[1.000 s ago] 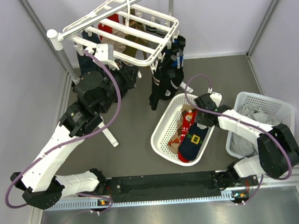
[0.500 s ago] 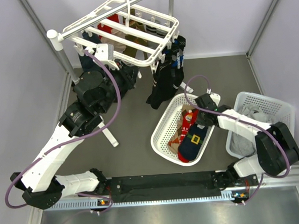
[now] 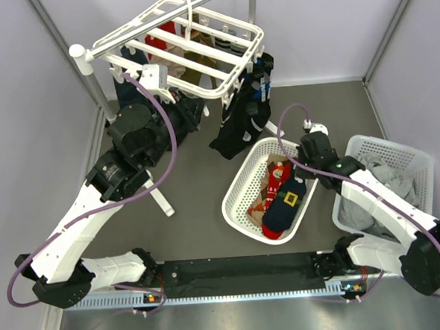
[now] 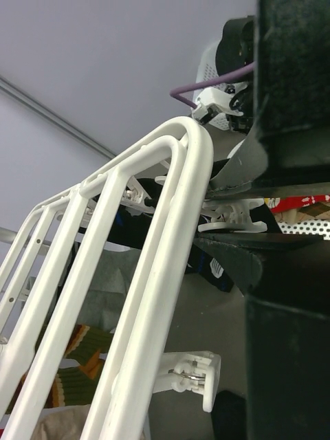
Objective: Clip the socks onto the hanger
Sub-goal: Pick up the sock from the bin, then clamp the sock onto the hanger.
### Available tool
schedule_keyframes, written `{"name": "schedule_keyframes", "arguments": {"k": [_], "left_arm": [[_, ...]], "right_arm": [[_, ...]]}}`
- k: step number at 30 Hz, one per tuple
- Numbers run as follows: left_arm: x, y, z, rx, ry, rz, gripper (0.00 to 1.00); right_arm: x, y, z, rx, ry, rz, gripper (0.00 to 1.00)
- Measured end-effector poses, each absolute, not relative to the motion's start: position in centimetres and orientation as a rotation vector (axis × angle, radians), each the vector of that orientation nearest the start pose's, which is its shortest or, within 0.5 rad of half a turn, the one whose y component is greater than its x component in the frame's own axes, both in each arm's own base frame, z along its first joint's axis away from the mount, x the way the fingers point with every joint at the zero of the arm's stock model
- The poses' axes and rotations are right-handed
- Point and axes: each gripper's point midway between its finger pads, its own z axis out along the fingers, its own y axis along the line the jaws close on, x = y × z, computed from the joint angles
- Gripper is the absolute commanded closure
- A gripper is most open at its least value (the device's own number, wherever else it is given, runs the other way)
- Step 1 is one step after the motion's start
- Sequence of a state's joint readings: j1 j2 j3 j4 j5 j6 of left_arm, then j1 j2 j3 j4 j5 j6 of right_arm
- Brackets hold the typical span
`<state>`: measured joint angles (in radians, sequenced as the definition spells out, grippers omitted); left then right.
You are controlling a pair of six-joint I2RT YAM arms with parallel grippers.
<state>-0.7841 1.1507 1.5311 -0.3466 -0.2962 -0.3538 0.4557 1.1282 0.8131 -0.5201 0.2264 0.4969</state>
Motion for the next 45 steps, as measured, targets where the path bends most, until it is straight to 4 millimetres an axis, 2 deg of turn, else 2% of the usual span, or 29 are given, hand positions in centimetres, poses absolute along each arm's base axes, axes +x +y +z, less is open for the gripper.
{"name": "schedule_keyframes", "arguments": {"k": [4, 10, 13, 21, 28, 32, 37, 45], "left_arm": [[28.3, -23.3, 47.1, 0.100, 1.577, -0.688, 1.00], [28.2, -23.4, 47.3, 0.109, 1.577, -0.699, 1.00], [28.1, -23.6, 47.4, 0.115, 1.579, -0.708, 1.00], [27.7, -24.0, 47.9, 0.132, 1.574, -0.745, 1.00], [27.3, -24.4, 48.0, 0.130, 1.577, -0.782, 1.00], [27.2, -24.5, 48.1, 0.122, 1.579, -0.805, 1.00], [26.9, -24.3, 48.5, 0.100, 1.573, -0.827, 1.00], [26.6, -24.3, 48.8, 0.065, 1.575, -0.863, 1.00]], "right_arm": [[27.1, 12.6, 15.4, -0.021, 2.310, 0.223, 1.00], [25.1, 17.7, 23.5, -0.372, 2.043, 0.362, 1.00], [23.7, 20.1, 27.0, -0.500, 1.911, 0.437, 1.00], [20.6, 24.9, 33.4, -0.687, 1.622, 0.671, 1.00], [18.4, 28.2, 39.4, -0.757, 1.380, 0.880, 1.00], [17.8, 29.6, 41.3, -0.769, 1.283, 0.966, 1.00], [17.6, 30.9, 42.5, -0.774, 1.225, 1.026, 1.00], [18.1, 31.3, 45.0, -0.736, 1.128, 1.023, 1.00]]}}
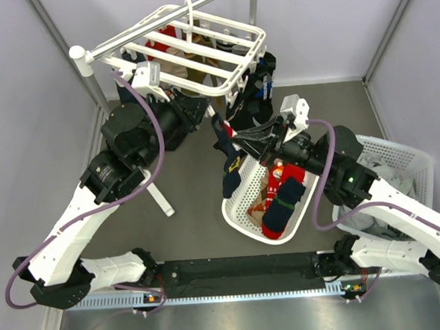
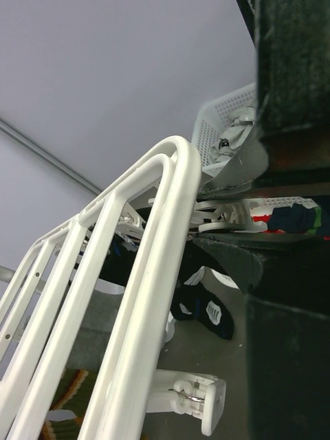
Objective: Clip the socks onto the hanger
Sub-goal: Clamp the sock onto the hanger.
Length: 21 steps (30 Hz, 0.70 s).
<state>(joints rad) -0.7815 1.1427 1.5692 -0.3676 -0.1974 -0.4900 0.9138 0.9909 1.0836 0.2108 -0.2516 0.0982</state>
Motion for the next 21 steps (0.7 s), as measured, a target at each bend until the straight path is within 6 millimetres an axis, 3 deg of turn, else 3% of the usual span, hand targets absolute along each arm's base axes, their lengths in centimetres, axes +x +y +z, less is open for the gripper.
{"name": "schedule_keyframes", "arguments": {"k": [9, 21], "left_arm": [[26.6, -24.4, 48.8, 0.033, 1.580, -0.890, 1.00], [26.5, -24.3, 49.3, 0.027, 1.572, -0.895, 1.00]], "right_arm": [[19.4, 32.1, 44.4, -0.740, 1.144, 0.979, 1.00], [19.8, 31.3, 44.4, -0.704, 1.156, 0.948, 1.00]]}}
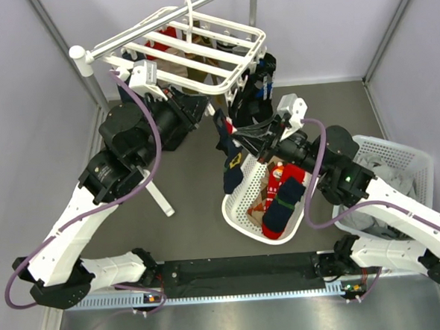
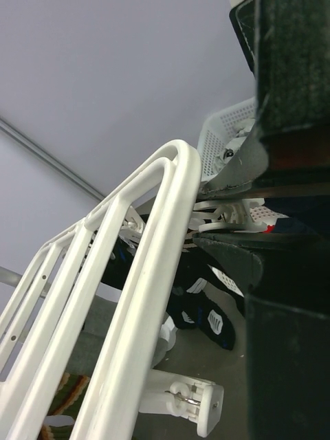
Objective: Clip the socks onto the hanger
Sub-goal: Clamp the sock onto the hanger.
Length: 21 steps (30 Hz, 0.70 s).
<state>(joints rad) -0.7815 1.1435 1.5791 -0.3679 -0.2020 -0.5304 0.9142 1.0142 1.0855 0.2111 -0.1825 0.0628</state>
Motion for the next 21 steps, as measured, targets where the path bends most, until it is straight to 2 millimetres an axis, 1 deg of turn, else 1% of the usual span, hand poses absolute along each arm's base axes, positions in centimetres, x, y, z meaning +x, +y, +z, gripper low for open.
{"name": "schedule_keyframes", "arguments": {"k": [6, 21], "left_arm": [[26.4, -24.2, 49.8, 0.023, 1.561, -0.903, 1.00], [26.3, -24.3, 49.8, 0.016, 1.566, -0.919, 1.00]], "right_arm": [[20.0, 31.3, 43.4, -0.705, 1.179, 0.938, 1.00], [20.6, 31.7, 43.0, -0.711, 1.187, 0.912, 1.00]]}}
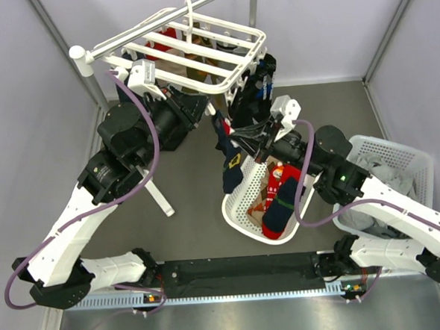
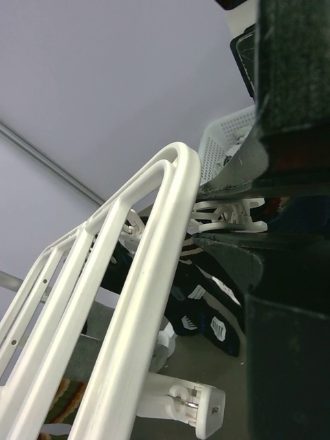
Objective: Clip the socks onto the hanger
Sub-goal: Clamp the sock onto the hanger.
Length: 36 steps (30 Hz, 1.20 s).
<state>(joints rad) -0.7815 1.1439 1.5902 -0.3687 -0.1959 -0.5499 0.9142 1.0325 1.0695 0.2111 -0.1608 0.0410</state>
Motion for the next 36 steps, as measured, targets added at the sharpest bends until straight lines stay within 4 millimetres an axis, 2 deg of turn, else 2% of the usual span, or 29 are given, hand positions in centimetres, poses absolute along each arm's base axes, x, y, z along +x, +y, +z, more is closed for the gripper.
{"name": "schedule_keyframes", "arguments": {"k": [16, 30, 32, 36], "left_arm": [[26.3, -24.4, 49.4, 0.021, 1.581, -0.916, 1.00], [26.4, -24.9, 48.8, 0.037, 1.600, -0.922, 1.00], [26.4, -24.9, 48.8, 0.037, 1.600, -0.921, 0.93], [26.4, -24.9, 48.8, 0.037, 1.600, -0.921, 0.71]], "right_arm": [[20.8, 31.6, 45.2, -0.695, 1.137, 0.901, 1.00], [21.6, 32.9, 45.4, -0.706, 1.136, 0.903, 1.00], [21.7, 33.0, 45.7, -0.703, 1.129, 0.903, 1.00], [21.7, 33.0, 46.2, -0.699, 1.117, 0.903, 1.00]]}}
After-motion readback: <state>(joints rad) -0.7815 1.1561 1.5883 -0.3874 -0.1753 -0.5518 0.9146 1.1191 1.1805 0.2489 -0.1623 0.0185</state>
